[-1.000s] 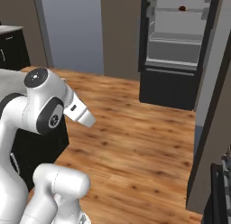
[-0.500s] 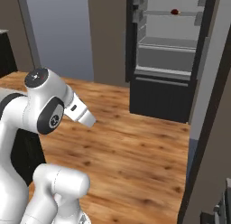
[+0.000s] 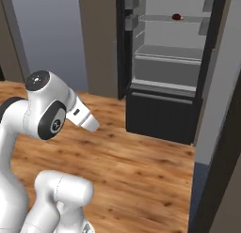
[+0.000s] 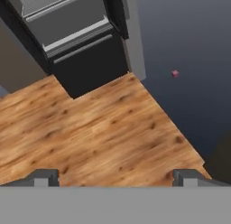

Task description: Take the cheese, steak, and avocado from the fridge and place them on the plate on the dining counter to create an appetizer plate.

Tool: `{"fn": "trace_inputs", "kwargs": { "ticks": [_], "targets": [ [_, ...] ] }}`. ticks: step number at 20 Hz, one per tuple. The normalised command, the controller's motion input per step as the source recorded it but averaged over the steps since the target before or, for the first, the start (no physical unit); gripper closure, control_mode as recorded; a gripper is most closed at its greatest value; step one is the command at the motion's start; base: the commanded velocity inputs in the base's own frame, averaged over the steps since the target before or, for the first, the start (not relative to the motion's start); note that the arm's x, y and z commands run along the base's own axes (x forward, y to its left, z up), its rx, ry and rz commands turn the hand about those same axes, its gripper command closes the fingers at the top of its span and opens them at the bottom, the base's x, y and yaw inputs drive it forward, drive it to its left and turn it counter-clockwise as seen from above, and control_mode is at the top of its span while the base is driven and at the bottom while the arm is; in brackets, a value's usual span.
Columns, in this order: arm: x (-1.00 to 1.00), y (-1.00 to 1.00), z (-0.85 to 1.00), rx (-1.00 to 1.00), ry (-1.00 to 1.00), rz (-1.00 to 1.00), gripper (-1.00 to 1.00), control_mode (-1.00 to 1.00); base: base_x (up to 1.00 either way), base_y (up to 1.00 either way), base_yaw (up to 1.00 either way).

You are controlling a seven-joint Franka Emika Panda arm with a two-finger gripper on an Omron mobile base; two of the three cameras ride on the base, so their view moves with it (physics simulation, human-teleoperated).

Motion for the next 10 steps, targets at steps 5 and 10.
{"fn": "trace_inputs", "kwargs": {
  "ticks": [5,10],
  "targets": [
    [0.00,0.00,0.00,0.00,0.00,0.00,-1.00,1.00,1.00,-0.47,0.00],
    [0.00,0.00,0.00,0.00,0.00,0.00,-1.00,1.00,1.00,-0.44,0.00]
  ]
}}
